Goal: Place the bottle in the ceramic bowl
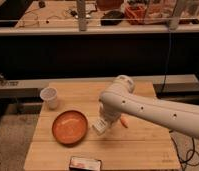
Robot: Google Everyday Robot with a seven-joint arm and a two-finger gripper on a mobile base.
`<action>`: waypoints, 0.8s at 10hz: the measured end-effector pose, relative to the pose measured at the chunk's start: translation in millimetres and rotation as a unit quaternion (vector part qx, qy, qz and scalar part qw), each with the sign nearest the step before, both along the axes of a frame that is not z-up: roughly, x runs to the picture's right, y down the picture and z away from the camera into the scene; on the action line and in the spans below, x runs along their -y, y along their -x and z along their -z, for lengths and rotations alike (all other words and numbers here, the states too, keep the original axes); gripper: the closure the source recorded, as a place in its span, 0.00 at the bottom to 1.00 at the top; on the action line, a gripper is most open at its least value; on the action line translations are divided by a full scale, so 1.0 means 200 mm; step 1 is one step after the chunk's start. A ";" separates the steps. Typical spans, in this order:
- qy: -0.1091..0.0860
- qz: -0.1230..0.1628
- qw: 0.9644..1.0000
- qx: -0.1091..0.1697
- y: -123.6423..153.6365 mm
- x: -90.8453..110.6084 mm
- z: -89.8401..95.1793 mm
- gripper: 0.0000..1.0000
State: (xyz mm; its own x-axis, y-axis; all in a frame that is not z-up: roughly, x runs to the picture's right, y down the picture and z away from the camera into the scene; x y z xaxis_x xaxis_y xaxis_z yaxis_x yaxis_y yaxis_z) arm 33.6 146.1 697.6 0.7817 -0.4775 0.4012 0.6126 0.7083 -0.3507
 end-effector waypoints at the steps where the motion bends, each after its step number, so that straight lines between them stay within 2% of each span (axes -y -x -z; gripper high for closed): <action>1: 0.000 0.006 1.000 0.004 0.04 0.00 -0.01 0.99; 4: 0.000 0.023 1.000 0.020 0.16 0.00 -0.02 0.99; 8: 0.001 0.033 0.999 0.035 0.28 0.02 -0.04 0.99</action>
